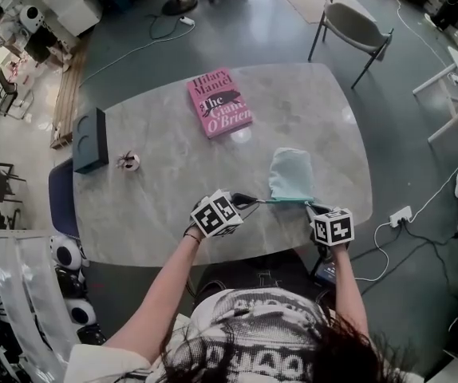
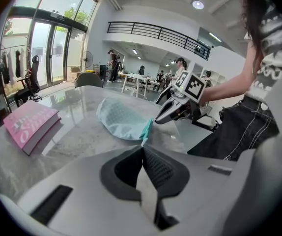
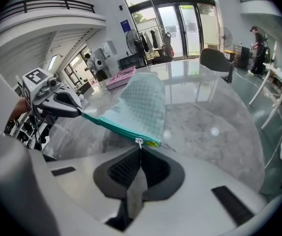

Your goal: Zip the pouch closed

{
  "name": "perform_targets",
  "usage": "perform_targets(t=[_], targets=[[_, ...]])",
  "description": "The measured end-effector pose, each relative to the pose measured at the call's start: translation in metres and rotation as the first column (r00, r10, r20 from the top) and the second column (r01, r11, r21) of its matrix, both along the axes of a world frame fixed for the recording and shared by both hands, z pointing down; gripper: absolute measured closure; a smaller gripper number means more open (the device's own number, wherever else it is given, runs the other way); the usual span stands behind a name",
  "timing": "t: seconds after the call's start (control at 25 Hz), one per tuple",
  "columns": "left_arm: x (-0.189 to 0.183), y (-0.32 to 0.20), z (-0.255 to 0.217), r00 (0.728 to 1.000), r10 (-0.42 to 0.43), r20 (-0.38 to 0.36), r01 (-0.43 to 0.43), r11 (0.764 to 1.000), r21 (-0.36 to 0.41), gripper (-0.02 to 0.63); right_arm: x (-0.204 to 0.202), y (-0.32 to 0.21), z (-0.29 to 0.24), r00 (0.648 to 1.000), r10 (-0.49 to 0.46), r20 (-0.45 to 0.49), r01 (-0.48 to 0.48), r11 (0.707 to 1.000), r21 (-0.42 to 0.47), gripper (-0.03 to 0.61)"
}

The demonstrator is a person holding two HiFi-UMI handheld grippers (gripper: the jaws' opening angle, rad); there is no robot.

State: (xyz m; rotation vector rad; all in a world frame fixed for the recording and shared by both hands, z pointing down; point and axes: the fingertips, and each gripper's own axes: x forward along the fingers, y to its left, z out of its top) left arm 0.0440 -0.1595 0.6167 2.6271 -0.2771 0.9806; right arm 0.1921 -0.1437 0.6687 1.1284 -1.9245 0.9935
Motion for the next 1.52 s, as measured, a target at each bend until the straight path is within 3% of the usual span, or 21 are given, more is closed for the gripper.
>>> perform_targets(t=[0.4, 0.6, 0.76, 0.92, 1.0, 1.04, 1.28, 1.52], targets=[[-0.009, -0.001, 0.015, 0.998, -0.058, 0.016, 0.058, 0.998, -0.031, 0.601, 0.004, -0.004, 0.008, 1.000, 0.013, -0.006, -0.013, 1.000, -0.003, 0.571], [-0.012, -0.004, 0.021, 0.995, -0.087, 0.048, 0.086, 0.996, 0.018, 0.598, 0.002, -0.001, 0.002, 0.999, 0.005, -0.049, -0.002, 0.999, 0.051, 0.568], [-0.013, 0.001, 0.025, 0.994, -0.083, 0.067, 0.083, 0.997, 0.011, 0.597, -0.010, 0.001, -0.002, 0.999, -0.020, -0.040, 0.022, 0.998, 0.060, 0.496], [-0.013, 0.007, 0.024, 0.994, -0.109, 0.023, 0.110, 0.994, -0.023, 0.574, -0.018, 0.001, -0.016, 1.000, -0.003, -0.021, 0.005, 0.995, 0.098, 0.480], [-0.013, 0.013, 0.022, 0.993, -0.117, 0.002, 0.117, 0.992, -0.047, 0.481, -0.023, 0.002, -0.026, 1.000, 0.015, 0.000, -0.015, 0.992, 0.124, 0.480], [-0.014, 0.015, 0.021, 0.993, -0.121, -0.006, 0.121, 0.991, -0.053, 0.468, -0.026, 0.003, -0.031, 1.000, 0.023, 0.015, -0.024, 0.990, 0.138, 0.482], [-0.014, 0.024, 0.005, 0.980, -0.171, -0.102, 0.166, 0.985, -0.058, 0.469, -0.050, 0.002, -0.064, 0.996, 0.032, 0.083, -0.050, 0.973, 0.226, 0.485], [-0.016, 0.034, -0.007, 0.959, -0.235, -0.158, 0.229, 0.972, -0.057, 0.477, -0.075, 0.006, -0.089, 0.993, -0.027, 0.117, -0.007, 0.961, 0.276, 0.485]])
